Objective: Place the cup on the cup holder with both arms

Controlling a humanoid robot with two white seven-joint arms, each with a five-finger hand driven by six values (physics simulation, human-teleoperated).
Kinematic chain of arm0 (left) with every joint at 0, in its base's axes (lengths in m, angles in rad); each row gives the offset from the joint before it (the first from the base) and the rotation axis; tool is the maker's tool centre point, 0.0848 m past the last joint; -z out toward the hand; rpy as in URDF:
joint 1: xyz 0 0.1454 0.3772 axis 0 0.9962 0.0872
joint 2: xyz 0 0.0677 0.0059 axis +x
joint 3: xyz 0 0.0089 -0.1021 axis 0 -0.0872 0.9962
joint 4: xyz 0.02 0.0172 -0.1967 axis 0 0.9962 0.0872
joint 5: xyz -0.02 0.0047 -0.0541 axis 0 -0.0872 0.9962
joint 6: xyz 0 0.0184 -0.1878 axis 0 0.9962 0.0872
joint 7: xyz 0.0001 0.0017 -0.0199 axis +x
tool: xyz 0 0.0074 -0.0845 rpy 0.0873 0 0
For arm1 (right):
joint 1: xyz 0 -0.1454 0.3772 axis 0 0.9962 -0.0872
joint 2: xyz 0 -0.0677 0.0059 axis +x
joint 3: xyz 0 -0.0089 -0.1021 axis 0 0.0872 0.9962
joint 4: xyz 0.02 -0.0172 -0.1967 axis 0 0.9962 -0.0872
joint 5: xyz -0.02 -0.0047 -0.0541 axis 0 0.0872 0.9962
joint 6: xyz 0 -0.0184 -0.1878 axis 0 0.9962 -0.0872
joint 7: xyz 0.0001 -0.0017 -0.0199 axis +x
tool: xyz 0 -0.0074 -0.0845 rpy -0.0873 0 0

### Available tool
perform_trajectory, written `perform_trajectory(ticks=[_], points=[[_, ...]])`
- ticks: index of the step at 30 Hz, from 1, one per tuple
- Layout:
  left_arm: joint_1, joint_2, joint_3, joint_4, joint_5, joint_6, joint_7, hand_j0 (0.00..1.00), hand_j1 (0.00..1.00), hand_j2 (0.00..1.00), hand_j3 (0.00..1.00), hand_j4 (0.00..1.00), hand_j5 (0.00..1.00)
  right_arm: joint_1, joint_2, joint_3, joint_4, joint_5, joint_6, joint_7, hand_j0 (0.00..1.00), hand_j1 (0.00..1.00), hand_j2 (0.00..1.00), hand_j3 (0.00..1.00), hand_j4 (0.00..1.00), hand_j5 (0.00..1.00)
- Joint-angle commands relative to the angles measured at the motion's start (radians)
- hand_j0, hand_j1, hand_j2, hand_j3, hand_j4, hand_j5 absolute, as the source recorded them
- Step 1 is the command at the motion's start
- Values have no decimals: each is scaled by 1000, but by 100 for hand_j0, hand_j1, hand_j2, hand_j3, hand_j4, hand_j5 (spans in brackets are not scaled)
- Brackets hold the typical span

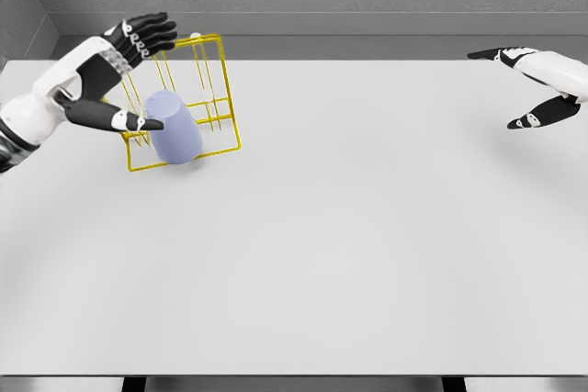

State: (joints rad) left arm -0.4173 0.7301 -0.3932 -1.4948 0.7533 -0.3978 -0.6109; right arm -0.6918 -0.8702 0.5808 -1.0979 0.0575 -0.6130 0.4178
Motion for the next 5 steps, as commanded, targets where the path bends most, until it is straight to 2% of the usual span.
perform_trajectory(ticks=[1, 3, 5], points=[[6, 66, -1, -134, 8, -127, 0, 100, 100, 100, 100, 100, 100, 0, -1, -1, 0, -7, 2, -1, 100, 100, 100, 100, 100, 100], [91, 117, 4, -185, -2, -130, 0, 100, 100, 100, 100, 100, 100, 0, -1, -1, 0, -7, 2, -1, 100, 100, 100, 100, 100, 100], [103, 130, 2, -214, -12, -130, 0, 100, 100, 100, 100, 100, 100, 0, 0, 1, 0, -8, 2, 1, 100, 100, 100, 100, 100, 100]])
